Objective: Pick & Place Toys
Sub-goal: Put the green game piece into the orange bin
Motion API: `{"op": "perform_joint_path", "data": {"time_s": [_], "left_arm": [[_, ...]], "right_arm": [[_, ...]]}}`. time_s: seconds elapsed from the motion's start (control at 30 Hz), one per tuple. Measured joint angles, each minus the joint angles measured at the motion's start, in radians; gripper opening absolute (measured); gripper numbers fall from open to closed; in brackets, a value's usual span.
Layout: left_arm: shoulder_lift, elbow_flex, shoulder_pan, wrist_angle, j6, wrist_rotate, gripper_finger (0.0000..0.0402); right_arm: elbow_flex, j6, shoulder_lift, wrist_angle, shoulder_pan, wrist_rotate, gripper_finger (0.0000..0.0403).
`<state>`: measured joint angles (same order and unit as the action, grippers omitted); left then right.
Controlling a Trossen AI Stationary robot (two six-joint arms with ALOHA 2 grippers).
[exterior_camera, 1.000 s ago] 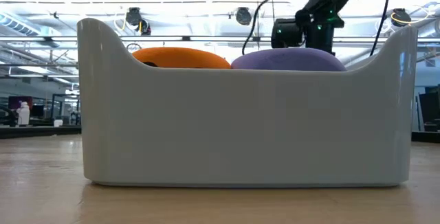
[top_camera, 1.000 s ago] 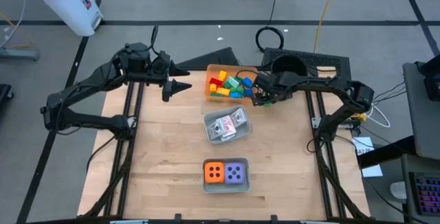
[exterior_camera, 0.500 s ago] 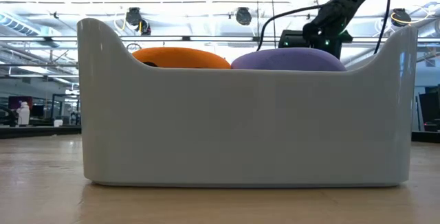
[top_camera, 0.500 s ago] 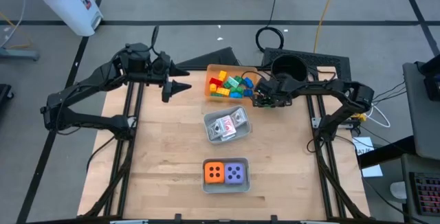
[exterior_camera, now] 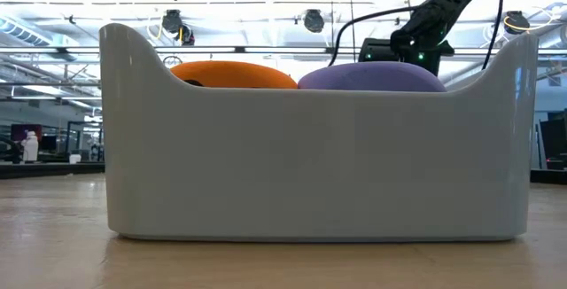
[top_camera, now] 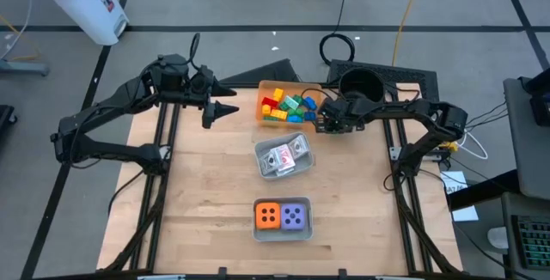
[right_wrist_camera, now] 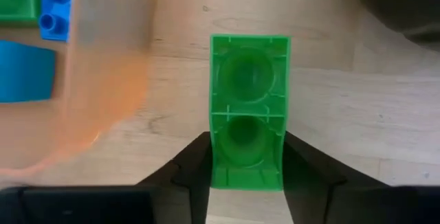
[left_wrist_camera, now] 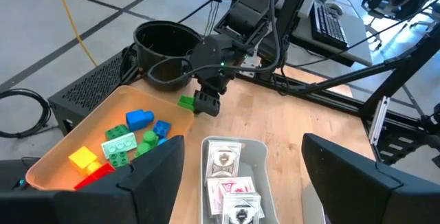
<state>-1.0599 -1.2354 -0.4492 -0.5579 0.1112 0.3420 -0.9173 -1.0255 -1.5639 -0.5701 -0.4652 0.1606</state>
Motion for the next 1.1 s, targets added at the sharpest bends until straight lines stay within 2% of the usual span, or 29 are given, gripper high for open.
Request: {"op": "perform_joint_path", "data": {"time_s": [0.07,0.4,0.6,0.73,0.9,1.1], "left_arm": [[0.000,0.000,0.000,0.000,0.000,0.000,0.0294],[0.000,0.000,0.000,0.000,0.019,0.018,0.0294],[0.000,0.000,0.000,-0.001,0.039,0.047,0.0294],[0.000,0.000,0.000,0.000,0.049,0.050,0.0294],[-0.026,-0.001,0.005,0.063,0.093,0.068,0.0294],[-0.143,0.000,0.015,0.252,0.202,0.163,0.0294]], "right_arm": [[0.000,0.022,0.000,0.008,0.000,-0.004,0.0123],[0.000,0.085,0.050,0.052,0.023,-0.034,0.0123],[0.000,0.098,0.209,-0.052,0.075,-0.031,0.0123],[0.000,0.078,0.347,-0.040,0.149,-0.013,0.0124],[0.000,0.098,0.477,0.125,0.267,0.064,0.0124],[-0.001,0.259,0.505,0.491,0.362,0.075,0.0125]]}}
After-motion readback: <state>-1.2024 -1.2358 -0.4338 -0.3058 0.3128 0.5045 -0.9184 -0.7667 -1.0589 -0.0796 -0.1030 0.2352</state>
